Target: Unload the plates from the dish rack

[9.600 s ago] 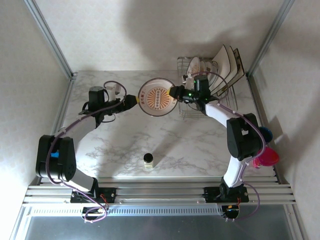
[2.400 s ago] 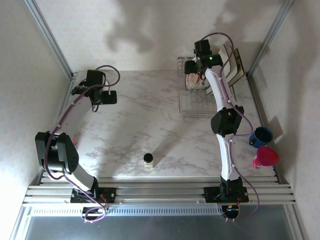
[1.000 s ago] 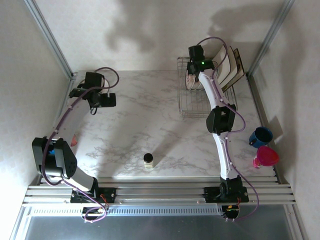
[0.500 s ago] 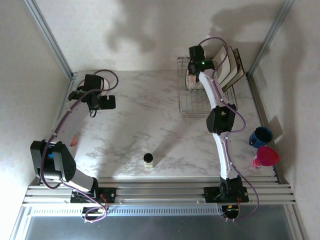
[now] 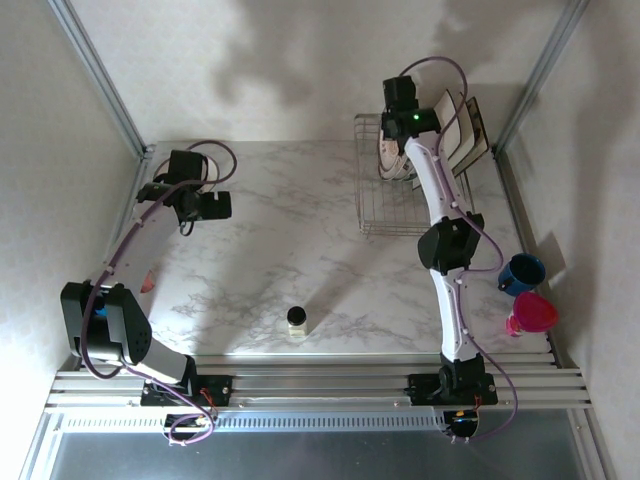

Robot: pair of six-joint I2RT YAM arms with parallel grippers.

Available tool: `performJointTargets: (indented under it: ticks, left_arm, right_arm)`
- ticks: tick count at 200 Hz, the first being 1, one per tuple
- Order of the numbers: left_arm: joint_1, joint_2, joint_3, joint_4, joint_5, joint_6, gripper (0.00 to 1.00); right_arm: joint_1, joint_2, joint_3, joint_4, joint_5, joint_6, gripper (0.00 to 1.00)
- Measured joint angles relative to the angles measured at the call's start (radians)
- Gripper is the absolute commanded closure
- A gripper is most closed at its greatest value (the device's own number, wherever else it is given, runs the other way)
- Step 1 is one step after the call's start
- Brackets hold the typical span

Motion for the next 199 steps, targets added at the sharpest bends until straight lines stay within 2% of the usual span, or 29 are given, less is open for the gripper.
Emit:
performJointTargets:
  ticks: [60,106,125,146,179,199]
  left_arm:
    - [0.0,-0.006,-0.007,0.014,0.012,-0.001,0.0]
    - [0.0,-0.021,-0.007,0.015,0.013,-0.003,0.0]
    - [0.0,-0.021,-0.007,0.015,0.013,-0.003,0.0]
    - [0.0,-0.02,-0.007,0.015,0.013,-0.004,0.0]
    - [0.0,-0.018,-0.007,0.017,0.013,-0.004,0.0]
    - [0.0,-0.015,-0.007,0.017,0.016,-0.004,0.0]
  right_arm:
    - [0.089,-0.17,-0.013,-0.039,-0.047,-0.032,1.0]
    - [0.101,-0.333,-0.215,-0.042,-0.071,-0.041,1.0]
    - [0.096,-0.385,-0.32,-0.022,-0.119,-0.034,1.0]
    - [0.077,-0.473,-0.502,0.03,-0.262,-0.004,1.0]
    - [-0.03,-0.675,-0.89,0.21,-0.634,0.1,1.0]
    - [-0.096,-0.766,-1.107,0.379,-0.845,0.181,1.0]
